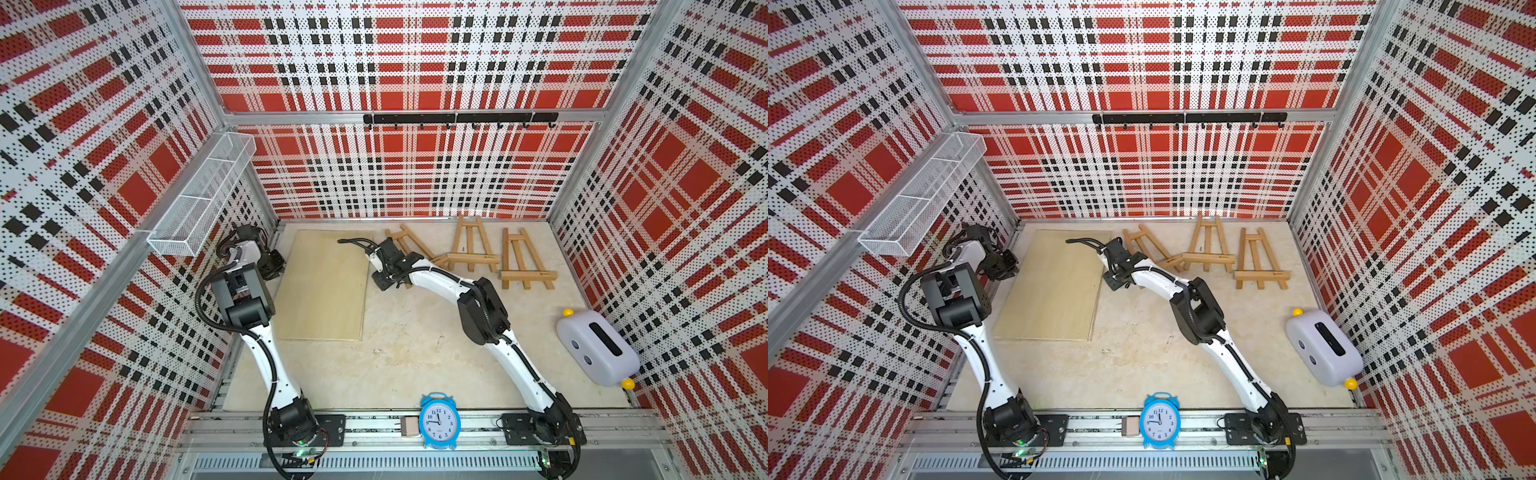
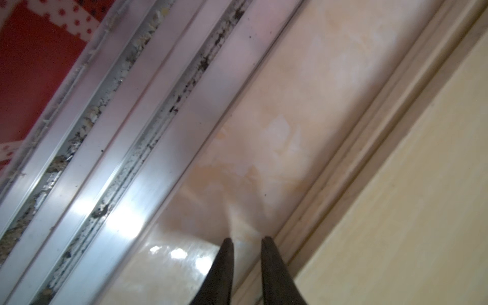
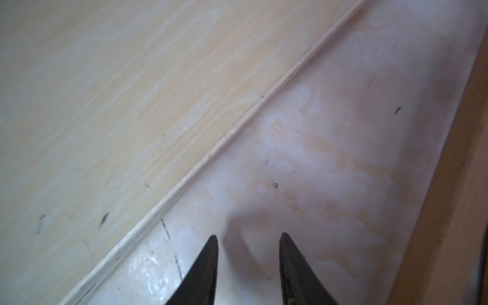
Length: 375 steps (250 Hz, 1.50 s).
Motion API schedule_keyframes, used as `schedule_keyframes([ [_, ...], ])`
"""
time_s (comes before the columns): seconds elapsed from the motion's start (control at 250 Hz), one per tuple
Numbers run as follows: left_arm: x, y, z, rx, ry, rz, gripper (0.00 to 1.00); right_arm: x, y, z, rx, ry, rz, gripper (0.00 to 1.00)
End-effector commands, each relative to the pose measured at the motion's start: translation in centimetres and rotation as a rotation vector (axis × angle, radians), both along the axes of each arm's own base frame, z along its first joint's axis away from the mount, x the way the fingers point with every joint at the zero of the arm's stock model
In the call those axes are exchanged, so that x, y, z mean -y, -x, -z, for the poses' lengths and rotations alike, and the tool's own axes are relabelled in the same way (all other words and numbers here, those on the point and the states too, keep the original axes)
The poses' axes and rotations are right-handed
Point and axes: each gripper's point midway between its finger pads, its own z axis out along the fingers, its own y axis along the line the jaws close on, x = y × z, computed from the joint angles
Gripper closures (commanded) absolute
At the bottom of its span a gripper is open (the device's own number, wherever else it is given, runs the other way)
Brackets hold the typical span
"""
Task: Disassemble the easel
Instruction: Adjust the drawing board, then adjust the easel at the center of the board.
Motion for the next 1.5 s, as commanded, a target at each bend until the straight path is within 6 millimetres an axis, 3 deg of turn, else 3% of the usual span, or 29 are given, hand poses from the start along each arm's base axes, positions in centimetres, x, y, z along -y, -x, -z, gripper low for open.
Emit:
schedule_keyframes([
  [0.0, 2.0, 0.3, -3.1, 0.016, 0.064, 0.034, 0.76, -2.3, -1.6, -7.3, 0.129, -0.183, -0.043, 0.58],
  [0.156, 1.1, -0.2, -5.7, 0.072, 0.039, 0.026, 0.76, -3.3, -1.1, -10.1, 0.154, -0.271, -0.085, 0.57],
  [0.308, 1.2, -0.2, -8.4, 0.118, 0.008, 0.036, 0.76, -3.0, -1.4, -15.3, 0.249, -0.372, -0.090, 0.57],
  [0.392, 1.8, -0.1, -10.1, 0.155, -0.005, 0.048, 0.76, -0.3, -3.7, -17.5, 0.267, -0.370, 0.014, 0.59],
  [0.54, 4.5, 0.1, -13.2, 0.235, -0.019, 0.096, 0.76, 6.9, -7.6, -18.7, 0.213, -0.376, 0.215, 0.63],
  [0.716, 8.8, 1.0, -17.0, 0.339, -0.048, 0.163, 0.76, 14.5, -9.8, -15.9, 0.136, -0.271, 0.351, 0.62],
  [0.872, 12.2, 2.4, -18.9, 0.374, -0.035, 0.219, 0.75, 18.2, -10.6, -11.7, 0.010, -0.203, 0.406, 0.61],
  [1.0, 14.2, 3.6, -19.5, 0.384, -0.025, 0.255, 0.75, 18.7, -10.9, -8.9, -0.066, -0.187, 0.405, 0.61],
  [1.277, 16.7, 6.1, -21.2, 0.408, 0.009, 0.262, 0.75, 18.4, -11.9, -5.8, -0.124, -0.227, 0.419, 0.60],
  [1.497, 17.5, 7.7, -24.0, 0.466, -0.005, 0.260, 0.74, 18.4, -10.6, -2.7, -0.213, -0.220, 0.443, 0.60],
])
